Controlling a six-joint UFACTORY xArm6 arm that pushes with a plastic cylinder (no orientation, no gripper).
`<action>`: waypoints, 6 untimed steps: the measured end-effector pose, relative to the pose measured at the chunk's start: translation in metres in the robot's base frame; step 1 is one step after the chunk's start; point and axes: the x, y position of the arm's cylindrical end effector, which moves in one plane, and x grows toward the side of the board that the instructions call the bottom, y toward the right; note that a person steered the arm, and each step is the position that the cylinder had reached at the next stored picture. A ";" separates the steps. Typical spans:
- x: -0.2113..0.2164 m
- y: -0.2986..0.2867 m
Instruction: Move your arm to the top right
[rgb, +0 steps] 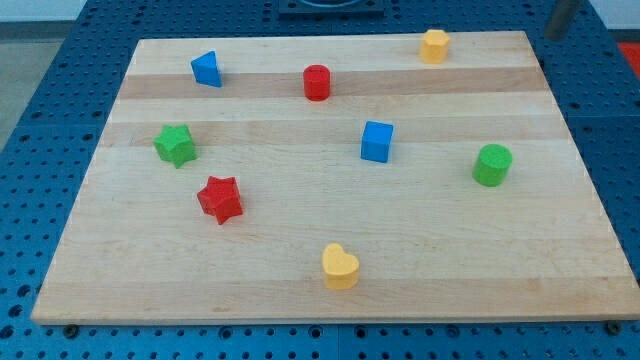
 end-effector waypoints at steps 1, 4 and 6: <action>-0.001 -0.001; -0.002 -0.002; 0.005 -0.068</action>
